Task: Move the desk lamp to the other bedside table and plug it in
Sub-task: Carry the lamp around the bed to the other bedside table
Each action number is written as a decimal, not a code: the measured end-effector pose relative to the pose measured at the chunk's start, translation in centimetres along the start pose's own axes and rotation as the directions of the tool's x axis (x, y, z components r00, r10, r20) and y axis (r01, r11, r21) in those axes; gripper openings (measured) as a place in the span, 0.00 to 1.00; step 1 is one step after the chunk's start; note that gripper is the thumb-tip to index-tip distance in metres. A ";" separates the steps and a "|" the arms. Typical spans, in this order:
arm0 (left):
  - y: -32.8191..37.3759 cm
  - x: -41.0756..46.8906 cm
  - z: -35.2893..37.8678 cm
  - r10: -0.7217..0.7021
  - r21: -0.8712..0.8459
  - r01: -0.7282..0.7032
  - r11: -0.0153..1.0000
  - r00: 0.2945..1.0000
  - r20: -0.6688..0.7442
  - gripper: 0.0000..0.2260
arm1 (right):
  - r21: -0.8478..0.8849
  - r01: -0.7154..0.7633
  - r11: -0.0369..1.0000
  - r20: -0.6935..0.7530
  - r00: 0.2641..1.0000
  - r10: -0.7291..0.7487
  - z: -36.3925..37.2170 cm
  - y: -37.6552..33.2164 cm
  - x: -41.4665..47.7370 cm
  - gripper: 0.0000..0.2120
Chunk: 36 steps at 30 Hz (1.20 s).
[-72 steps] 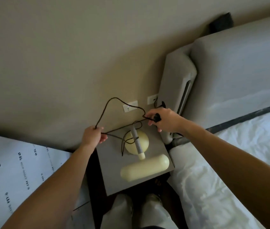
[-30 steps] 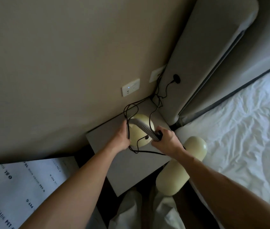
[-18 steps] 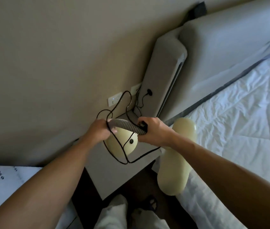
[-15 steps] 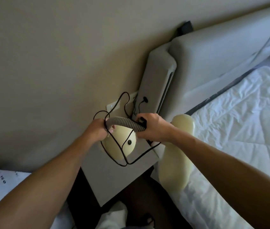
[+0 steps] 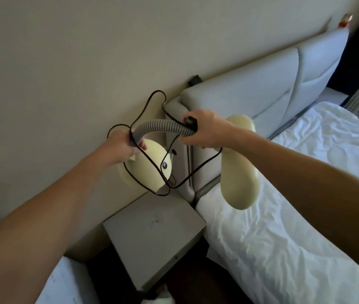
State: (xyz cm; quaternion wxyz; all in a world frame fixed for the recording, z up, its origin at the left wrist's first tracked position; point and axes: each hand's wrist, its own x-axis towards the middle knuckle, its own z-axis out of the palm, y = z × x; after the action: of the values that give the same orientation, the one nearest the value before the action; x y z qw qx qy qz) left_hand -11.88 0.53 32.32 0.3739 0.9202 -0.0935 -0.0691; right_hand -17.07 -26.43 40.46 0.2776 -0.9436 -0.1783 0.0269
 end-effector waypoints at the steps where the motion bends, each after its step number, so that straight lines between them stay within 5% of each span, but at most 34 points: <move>1: 1.2 -0.2 -0.2 0.040 0.010 -0.041 0.999 0.999 0.029 0.13 | 0.002 -0.011 1.000 -0.010 1.000 0.011 -1.0 -0.1 -0.9 0.07; 8: 10.0 0.3 2.3 0.248 0.064 -0.282 0.957 0.913 0.324 0.11 | 0.008 -0.179 0.984 -0.122 0.976 0.179 -6.1 1.6 -8.5 0.08; 14: 16.7 1.1 11.0 0.388 -0.001 -0.478 0.878 0.712 0.585 0.08 | -0.010 -0.474 0.880 -0.211 0.862 0.462 -7.9 4.7 -19.1 0.08; 17: 20.2 -0.3 16.9 0.451 -0.116 -0.526 0.842 0.570 0.687 0.08 | -0.005 -0.616 0.788 -0.278 0.758 0.591 -7.7 5.4 -26.3 0.07; 21: 26.7 -4.9 24.8 0.536 -0.244 -0.649 0.720 0.297 0.791 0.10 | 0.022 -0.787 0.616 -0.381 0.563 0.733 -7.5 4.7 -37.6 0.07; 28: 37.7 -18.2 35.9 0.601 -0.453 -0.770 0.449 -0.115 0.791 0.10 | 0.037 -0.949 0.312 -0.533 0.245 0.810 -7.2 -0.3 -56.6 0.09; 36: 48.8 -35.8 45.9 0.574 -0.568 -0.804 0.177 -0.384 0.723 0.08 | 0.195 -0.974 0.120 -0.623 -0.028 0.782 -6.4 -5.1 -76.8 0.09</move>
State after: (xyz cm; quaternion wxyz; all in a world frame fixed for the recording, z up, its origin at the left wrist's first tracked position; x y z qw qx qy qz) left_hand -61.63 -56.79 35.93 0.0990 0.4445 -0.8423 -0.2884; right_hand -89.53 -52.77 44.91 0.0822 -0.8077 0.5703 -0.1248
